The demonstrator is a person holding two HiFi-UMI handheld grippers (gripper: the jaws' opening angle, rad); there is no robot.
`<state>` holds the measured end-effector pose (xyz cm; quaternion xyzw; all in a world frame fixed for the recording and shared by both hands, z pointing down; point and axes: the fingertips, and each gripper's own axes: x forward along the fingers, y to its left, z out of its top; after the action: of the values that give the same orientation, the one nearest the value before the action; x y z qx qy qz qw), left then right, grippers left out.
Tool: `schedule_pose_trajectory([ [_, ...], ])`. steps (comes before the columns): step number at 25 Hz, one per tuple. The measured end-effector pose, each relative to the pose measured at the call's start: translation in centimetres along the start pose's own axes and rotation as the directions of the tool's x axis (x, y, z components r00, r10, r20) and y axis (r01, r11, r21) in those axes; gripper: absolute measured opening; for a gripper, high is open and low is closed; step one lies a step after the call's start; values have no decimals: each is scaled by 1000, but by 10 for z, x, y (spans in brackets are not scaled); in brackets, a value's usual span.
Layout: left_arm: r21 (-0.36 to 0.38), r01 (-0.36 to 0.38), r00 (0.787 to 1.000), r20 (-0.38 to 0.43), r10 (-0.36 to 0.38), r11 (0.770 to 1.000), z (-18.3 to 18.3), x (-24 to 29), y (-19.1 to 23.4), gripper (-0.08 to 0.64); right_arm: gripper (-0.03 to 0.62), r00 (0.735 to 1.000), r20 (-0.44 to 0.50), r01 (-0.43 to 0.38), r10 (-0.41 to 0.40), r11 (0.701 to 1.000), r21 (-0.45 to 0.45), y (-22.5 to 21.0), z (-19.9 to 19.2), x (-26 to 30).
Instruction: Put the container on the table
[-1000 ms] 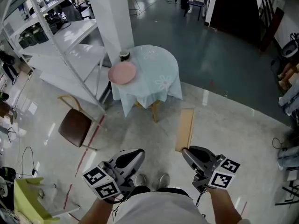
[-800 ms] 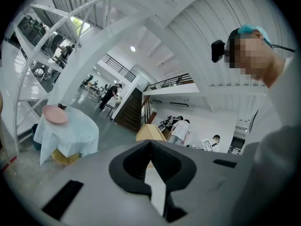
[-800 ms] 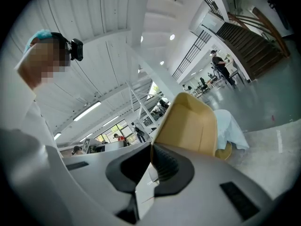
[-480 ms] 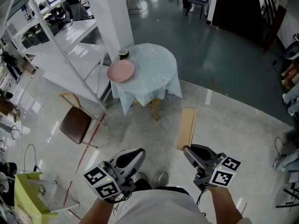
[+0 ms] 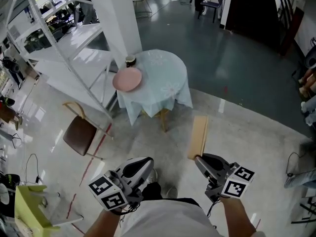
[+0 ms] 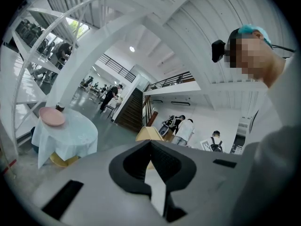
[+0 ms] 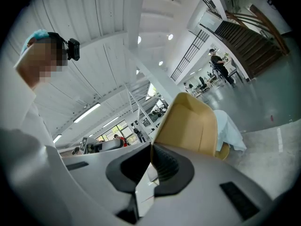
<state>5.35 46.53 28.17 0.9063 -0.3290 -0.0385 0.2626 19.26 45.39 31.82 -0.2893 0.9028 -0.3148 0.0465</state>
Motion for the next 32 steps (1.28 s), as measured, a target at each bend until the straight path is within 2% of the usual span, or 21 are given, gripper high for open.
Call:
schedule_pose_trajectory([
  [7,3,11,1000,13,-11,1000,10,18,22,21,32,1000,-7,8,-8,1000,-15,-22,13,17],
  [14,-22,15,1000,23,-15,1000,24,39,71,21,32,999,-25,22,-23,1000,-15,-53,26,54],
  [19,-42,18,1000,12,-17,999,39,57,133,21,32,999,-42,35,-35,999,-7,-87,38,108],
  [25,-77,-3,1000,2,3,997,85,74,224,21,32,996,-76,49,-47,999,20,-121,63,190],
  [32,-115,6,999,-35,-11,993,137,98,326,21,32,992,-106,81,-76,996,49,-161,98,290],
])
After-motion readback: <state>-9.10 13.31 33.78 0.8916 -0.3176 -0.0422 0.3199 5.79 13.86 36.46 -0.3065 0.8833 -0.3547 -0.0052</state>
